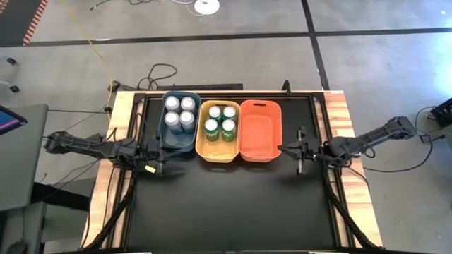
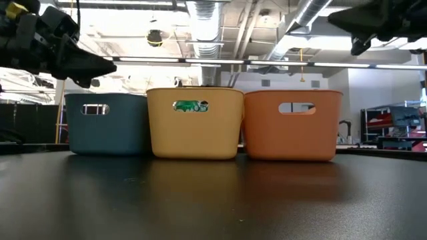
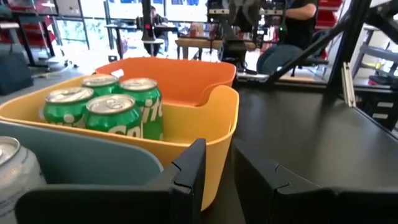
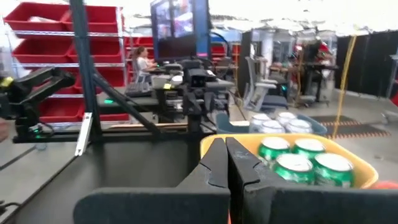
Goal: Sort soda cans
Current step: Return to Home Position
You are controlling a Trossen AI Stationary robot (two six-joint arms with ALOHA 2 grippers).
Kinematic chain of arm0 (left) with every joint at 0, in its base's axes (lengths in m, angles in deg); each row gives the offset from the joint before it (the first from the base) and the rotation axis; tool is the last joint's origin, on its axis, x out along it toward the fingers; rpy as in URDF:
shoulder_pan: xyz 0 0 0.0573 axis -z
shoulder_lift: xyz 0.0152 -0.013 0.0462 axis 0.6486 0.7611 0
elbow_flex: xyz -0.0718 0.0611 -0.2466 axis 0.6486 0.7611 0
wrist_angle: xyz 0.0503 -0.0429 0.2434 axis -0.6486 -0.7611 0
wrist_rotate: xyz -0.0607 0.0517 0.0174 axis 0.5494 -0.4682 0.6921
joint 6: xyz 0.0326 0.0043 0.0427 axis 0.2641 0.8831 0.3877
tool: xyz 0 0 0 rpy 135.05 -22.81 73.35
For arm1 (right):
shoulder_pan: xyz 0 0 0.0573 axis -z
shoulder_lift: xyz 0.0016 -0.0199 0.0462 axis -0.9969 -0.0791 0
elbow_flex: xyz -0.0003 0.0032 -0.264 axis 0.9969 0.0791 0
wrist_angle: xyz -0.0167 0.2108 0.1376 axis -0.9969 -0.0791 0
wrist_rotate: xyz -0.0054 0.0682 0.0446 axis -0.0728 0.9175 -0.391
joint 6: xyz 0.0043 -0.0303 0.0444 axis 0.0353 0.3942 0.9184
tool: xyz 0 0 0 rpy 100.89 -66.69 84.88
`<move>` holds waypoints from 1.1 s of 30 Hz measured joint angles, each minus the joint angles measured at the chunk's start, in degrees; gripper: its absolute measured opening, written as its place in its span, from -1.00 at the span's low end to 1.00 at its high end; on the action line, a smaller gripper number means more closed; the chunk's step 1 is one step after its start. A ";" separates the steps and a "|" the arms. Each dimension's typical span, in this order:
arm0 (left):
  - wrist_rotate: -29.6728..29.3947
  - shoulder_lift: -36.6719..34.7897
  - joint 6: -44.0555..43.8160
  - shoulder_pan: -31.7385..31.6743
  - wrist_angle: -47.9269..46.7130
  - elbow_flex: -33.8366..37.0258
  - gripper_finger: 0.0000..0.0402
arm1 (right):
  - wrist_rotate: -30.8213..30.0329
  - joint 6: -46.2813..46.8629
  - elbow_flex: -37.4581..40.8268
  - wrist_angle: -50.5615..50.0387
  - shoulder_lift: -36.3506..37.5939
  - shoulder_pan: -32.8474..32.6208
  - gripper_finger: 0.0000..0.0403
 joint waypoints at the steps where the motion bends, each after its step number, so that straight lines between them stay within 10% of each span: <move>1: -0.02 0.02 0.04 0.00 -0.23 0.02 -0.64 | -0.02 0.36 0.00 -0.06 -0.36 0.54 -0.98; 23: 1.60 -0.05 -0.91 0.09 -1.57 0.15 -0.83 | 2.38 -1.34 -0.02 -15.34 16.43 0.59 -0.98; 33: 1.62 -0.05 2.28 0.09 1.11 0.20 -0.90 | 6.18 -3.67 8.28 -0.42 18.46 1.35 -0.98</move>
